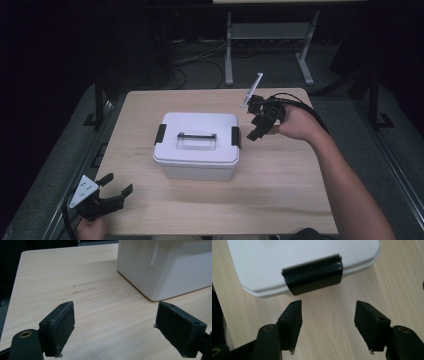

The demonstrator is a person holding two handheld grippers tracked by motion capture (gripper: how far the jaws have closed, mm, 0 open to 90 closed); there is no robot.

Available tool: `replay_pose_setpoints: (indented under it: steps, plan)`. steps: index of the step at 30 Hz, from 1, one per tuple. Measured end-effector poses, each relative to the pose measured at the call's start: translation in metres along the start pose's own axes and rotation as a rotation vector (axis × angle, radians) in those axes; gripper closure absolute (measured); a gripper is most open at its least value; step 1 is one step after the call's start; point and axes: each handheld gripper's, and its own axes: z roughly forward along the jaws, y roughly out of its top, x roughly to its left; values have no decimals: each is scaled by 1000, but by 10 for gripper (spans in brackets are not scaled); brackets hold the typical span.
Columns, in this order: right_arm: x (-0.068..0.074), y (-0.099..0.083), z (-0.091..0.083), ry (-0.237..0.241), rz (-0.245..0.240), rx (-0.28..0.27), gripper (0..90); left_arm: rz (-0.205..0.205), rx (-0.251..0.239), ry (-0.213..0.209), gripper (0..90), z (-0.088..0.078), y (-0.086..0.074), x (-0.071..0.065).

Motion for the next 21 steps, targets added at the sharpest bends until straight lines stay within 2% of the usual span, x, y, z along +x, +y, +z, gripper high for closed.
replay_pose_setpoints:
  steps: [21]
  plan:
    - [-4,-34,12,8,48,5,361,6,0,2,150,1,1,-1]
